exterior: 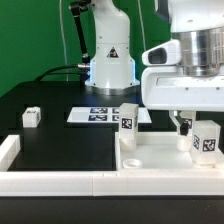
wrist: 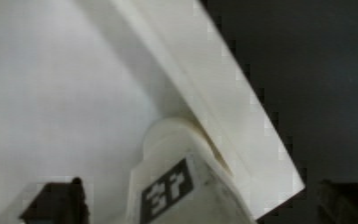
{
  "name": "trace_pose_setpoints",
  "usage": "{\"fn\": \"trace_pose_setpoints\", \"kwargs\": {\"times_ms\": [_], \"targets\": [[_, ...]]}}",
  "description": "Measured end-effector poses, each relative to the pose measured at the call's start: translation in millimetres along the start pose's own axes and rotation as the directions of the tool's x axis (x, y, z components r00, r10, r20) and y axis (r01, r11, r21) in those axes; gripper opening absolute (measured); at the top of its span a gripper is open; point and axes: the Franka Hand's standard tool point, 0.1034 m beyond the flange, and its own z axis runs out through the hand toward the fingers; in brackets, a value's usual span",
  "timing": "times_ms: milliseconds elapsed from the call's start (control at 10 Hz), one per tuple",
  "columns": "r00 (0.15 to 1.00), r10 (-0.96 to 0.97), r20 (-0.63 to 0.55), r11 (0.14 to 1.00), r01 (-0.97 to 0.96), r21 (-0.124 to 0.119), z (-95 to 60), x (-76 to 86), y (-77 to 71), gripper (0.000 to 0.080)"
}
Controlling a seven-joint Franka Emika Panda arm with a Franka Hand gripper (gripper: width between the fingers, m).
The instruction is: Assemble square table
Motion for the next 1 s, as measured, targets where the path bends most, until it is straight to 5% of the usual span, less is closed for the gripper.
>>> {"fn": "trace_pose_setpoints", "kwargs": {"times_ms": [200,500,600,700,800,1000], "targets": [[0.986,-0.159,-0.05,0.987,0.16,-0.001,4.5,2.9,7.4,0.0649],[0.991,-0.129,-0.048,0.992,0.129,0.0,5.5,2.0,7.6,0.0599],[0.994,-0.102,-0.047,0.995,0.103,0.002,5.6,1.9,7.4,0.0422],[0.998,-0.03,-0.047,1.0,0.03,0.007,5.7,1.5,6.8,0.0422],[0.998,0.052,-0.045,0.999,-0.052,0.012,5.6,1.6,7.0,0.0287],[0.986,0.164,-0.042,0.986,-0.163,0.02,5.6,1.8,7.1,0.0287]]}}
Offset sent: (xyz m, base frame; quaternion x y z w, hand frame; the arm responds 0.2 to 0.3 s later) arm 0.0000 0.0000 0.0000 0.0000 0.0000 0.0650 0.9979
